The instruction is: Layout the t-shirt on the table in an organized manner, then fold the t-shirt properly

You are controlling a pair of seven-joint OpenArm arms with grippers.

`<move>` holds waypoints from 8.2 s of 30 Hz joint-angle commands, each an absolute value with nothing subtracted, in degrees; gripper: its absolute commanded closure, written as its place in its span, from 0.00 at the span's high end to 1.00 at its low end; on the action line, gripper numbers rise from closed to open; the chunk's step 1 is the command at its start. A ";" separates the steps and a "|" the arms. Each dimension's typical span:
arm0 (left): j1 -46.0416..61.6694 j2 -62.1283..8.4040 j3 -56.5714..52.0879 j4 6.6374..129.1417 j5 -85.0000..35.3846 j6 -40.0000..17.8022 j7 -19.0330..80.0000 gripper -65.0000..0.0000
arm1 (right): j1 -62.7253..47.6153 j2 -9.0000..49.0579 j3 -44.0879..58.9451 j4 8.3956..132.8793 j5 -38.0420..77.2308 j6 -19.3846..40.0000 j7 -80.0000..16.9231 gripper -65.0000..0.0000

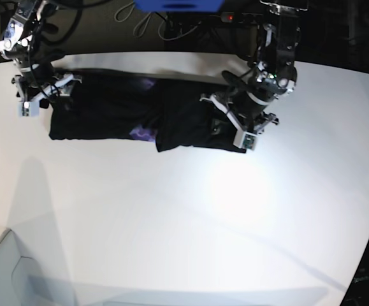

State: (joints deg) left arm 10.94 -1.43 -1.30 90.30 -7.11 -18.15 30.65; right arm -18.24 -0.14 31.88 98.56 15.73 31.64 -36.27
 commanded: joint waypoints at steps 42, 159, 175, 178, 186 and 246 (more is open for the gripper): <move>9.71 -0.75 -1.19 91.47 -7.52 -17.89 29.49 0.42 | -21.85 -0.40 16.04 116.79 16.75 33.63 -34.77 0.00; 20.97 -5.49 -31.08 113.19 -46.99 -18.33 47.60 0.01 | -3.03 -1.36 -14.64 95.60 16.75 33.63 -34.15 0.19; 8.66 -5.14 -22.02 92.97 -43.21 -18.33 50.07 0.01 | -5.05 -1.36 -15.08 95.69 16.75 33.63 -31.78 0.19; 6.02 -5.14 -21.93 88.22 -42.07 -18.33 49.89 0.01 | -6.20 -1.27 -14.81 95.69 16.75 33.63 -31.69 0.19; 3.74 -5.49 -19.30 76.88 -38.11 -18.33 40.40 0.01 | -9.54 0.75 -14.64 94.81 16.75 33.63 -30.73 0.19; 12.18 -9.36 -14.55 95.16 -38.64 -18.33 32.57 0.61 | -12.79 3.56 -4.18 106.77 16.92 33.45 -25.10 0.21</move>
